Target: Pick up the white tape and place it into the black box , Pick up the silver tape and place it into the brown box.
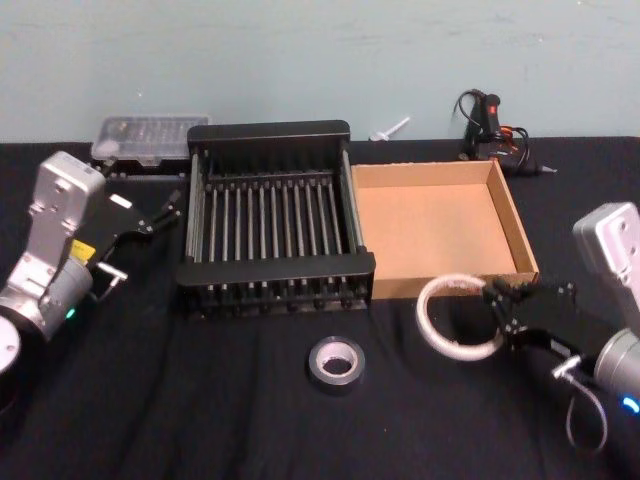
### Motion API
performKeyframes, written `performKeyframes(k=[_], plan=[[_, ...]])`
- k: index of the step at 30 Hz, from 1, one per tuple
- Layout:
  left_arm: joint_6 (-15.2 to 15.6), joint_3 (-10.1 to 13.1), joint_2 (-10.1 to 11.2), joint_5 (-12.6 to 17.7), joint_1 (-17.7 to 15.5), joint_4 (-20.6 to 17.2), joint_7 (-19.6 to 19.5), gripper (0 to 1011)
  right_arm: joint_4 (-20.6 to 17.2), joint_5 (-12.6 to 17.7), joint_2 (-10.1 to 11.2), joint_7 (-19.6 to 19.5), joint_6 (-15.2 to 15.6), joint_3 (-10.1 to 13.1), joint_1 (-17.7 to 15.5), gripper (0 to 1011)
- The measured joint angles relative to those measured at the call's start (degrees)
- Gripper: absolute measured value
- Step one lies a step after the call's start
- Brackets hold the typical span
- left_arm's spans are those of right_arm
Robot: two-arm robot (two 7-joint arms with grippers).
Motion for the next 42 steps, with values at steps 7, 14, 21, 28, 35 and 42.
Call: performKeyframes(k=[7,14,21,28,35,42], plan=[[0.0,0.0,0.0,0.0,0.0,0.0,0.0,1001,0.35,-1.53,-0.45,-0.01,-1.19,1.18,3.47,85],[0.0,0.0,0.0,0.0,0.0,0.0,0.0,1001,2.48,-3.74,-1.46,-0.27,-1.26,0.86,8.51,85],[0.0,0.0,0.0,0.0,0.0,0.0,0.0,1001,7.5,-7.23,-3.48,0.42,-2.08,-1.48,16.61,85],[0.0,0.0,0.0,0.0,0.0,0.0,0.0,1001,13.32,-9.92,-6.2,1.79,-3.72,-4.48,23.38,85],[0.0,0.0,0.0,0.0,0.0,0.0,0.0,1001,19.09,-12.23,-9.41,2.81,-6.85,-7.62,29.04,85],[0.0,0.0,0.0,0.0,0.0,0.0,0.0,1001,25.5,-13.64,-13.06,4.25,-10.4,-10.98,34.2,85]])
